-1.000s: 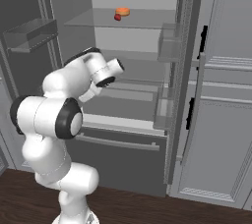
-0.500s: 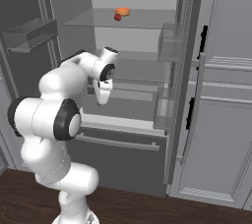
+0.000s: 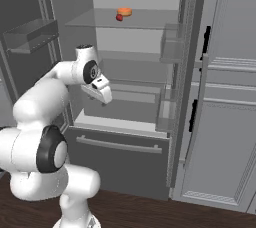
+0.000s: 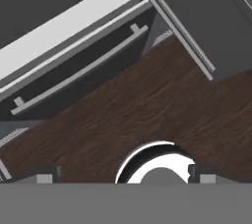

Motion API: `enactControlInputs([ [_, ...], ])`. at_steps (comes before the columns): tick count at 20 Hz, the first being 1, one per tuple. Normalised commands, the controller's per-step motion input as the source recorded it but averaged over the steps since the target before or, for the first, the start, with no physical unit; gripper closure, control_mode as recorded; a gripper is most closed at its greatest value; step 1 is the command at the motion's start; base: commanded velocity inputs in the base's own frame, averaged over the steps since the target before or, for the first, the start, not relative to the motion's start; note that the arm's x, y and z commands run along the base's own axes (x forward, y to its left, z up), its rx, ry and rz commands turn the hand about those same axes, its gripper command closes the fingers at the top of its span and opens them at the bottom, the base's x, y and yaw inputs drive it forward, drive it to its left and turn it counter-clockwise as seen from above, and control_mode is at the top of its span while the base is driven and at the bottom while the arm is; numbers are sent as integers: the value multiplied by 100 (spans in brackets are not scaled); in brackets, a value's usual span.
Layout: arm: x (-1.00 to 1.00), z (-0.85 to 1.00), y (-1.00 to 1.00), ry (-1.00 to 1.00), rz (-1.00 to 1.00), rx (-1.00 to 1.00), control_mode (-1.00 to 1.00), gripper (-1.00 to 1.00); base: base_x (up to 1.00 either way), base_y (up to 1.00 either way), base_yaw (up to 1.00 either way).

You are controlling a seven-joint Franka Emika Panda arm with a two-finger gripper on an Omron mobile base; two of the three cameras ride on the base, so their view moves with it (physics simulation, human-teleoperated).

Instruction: Take the strawberry from the fridge and place it on top of the pancake, located on the dining counter.

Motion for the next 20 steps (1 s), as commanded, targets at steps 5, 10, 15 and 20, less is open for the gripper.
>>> enactControlInputs([
  [5, -79, 14, -1, -11, 50, -3, -100, -100, 0, 0, 0],
  [10, -68, 33, -5, 0, 53, 2, -100, -100, 0, 0, 0],
  [15, -44, 54, 6, 5, 39, -2, -100, -100, 0, 0, 0],
  [20, -49, 5, 10, 2, 22, -4, -100, -100, 0, 0, 0],
])
